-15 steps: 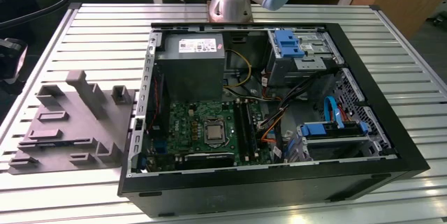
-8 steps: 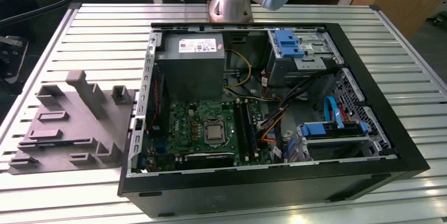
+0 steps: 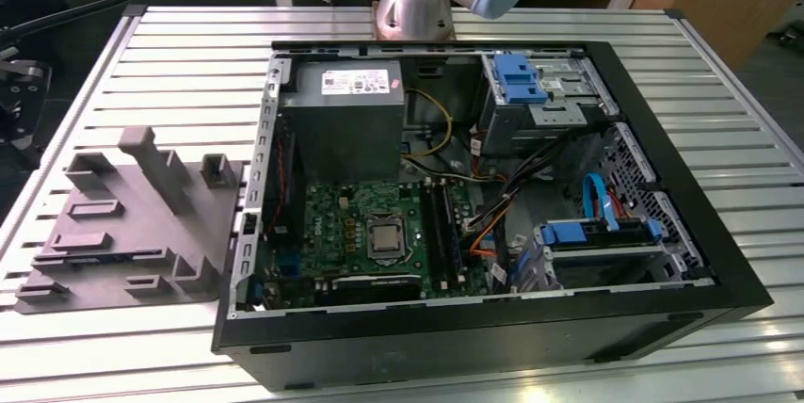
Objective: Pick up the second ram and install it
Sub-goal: 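Pick up the second ram and move it above second insertion slot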
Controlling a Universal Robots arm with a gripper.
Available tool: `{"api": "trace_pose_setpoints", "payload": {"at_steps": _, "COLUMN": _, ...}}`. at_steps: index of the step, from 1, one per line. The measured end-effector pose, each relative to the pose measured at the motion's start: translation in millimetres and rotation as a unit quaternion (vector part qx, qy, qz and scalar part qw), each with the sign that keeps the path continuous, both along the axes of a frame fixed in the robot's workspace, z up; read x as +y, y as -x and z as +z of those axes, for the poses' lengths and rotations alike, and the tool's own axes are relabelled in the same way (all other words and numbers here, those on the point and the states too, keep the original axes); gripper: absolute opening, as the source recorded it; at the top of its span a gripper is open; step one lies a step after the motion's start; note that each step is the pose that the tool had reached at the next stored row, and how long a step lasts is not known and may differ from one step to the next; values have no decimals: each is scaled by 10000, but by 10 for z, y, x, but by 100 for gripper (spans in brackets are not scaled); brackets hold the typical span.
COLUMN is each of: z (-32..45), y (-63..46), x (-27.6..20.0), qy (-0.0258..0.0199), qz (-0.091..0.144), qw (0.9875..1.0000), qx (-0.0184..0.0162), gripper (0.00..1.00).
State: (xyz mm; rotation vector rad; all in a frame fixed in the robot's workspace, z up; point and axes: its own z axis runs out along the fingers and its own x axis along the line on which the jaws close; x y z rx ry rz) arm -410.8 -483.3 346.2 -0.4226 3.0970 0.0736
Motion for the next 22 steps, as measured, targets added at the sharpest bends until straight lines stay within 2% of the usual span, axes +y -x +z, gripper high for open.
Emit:
{"api": "trace_pose_setpoints", "payload": {"at_steps": 3, "z": -3, "y": 0, "x": 0, "qy": 0, "qz": 272, "qw": 9996, "qx": 0, "gripper": 10}}
{"api": "trace_pose_setpoints", "payload": {"at_steps": 6, "z": -7, "y": 0, "x": 0, "qy": 0, "qz": 548, "qw": 9985, "qx": 0, "gripper": 10}}
{"api": "trace_pose_setpoints", "payload": {"at_steps": 9, "z": -11, "y": 0, "x": 0, "qy": 0, "qz": 817, "qw": 9967, "qx": 0, "gripper": 10}}
{"api": "trace_pose_setpoints", "payload": {"at_steps": 11, "z": -13, "y": 0, "x": 0, "qy": 0, "qz": 1002, "qw": 9950, "qx": 0, "gripper": 10}}
{"api": "trace_pose_setpoints", "payload": {"at_steps": 14, "z": -17, "y": 0, "x": 0, "qy": 0, "qz": 1272, "qw": 9919, "qx": 0, "gripper": 10}}
{"api": "trace_pose_setpoints", "payload": {"at_steps": 17, "z": -21, "y": 0, "x": 0, "qy": 0, "qz": 1539, "qw": 9881, "qx": 0, "gripper": 10}}
{"api": "trace_pose_setpoints", "payload": {"at_steps": 22, "z": -27, "y": 0, "x": 0, "qy": 0, "qz": 1990, "qw": 9800, "qx": 0, "gripper": 10}}
